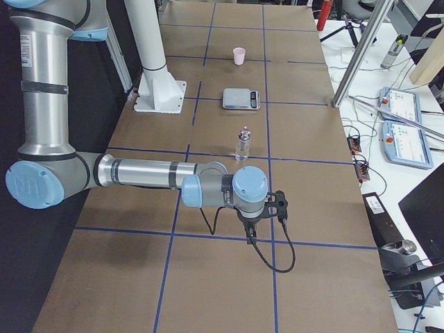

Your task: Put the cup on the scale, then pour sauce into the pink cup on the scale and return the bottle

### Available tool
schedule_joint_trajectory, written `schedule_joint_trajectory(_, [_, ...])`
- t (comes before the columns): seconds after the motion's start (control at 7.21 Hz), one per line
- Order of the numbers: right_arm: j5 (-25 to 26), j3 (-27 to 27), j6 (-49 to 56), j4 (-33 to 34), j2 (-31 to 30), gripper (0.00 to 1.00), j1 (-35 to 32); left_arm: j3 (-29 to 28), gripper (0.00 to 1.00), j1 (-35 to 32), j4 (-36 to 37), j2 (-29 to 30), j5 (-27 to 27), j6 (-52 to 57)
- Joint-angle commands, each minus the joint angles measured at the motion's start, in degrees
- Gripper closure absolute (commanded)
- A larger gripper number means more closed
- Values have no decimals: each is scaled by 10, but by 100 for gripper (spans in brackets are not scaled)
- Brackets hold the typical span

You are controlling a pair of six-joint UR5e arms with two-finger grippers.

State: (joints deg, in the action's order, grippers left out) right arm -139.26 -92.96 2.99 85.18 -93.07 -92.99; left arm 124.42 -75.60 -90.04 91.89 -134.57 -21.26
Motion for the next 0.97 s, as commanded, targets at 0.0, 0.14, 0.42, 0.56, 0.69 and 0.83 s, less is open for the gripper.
schedule_joint_trajectory(0.0, [-1,0,0,2,2,0,0,-24,0,40,-17,7,-42,-42])
schedule_joint_trajectory(0.14, [0,1,0,3,-1,0,0,-30,0,98,-17,5,5,-110])
schedule_joint_trajectory(0.42, [4,1,1,-1,-1,0,0,-27,0,217,-67,3,124,-358])
schedule_joint_trajectory(0.56, [4,0,1,-1,3,0,1,-33,0,276,-93,3,169,-454])
schedule_joint_trajectory(0.69, [5,1,1,0,5,0,1,-38,0,316,-102,3,206,-508])
schedule_joint_trajectory(0.83, [1,0,0,0,14,0,1,-45,0,322,-108,6,207,-519])
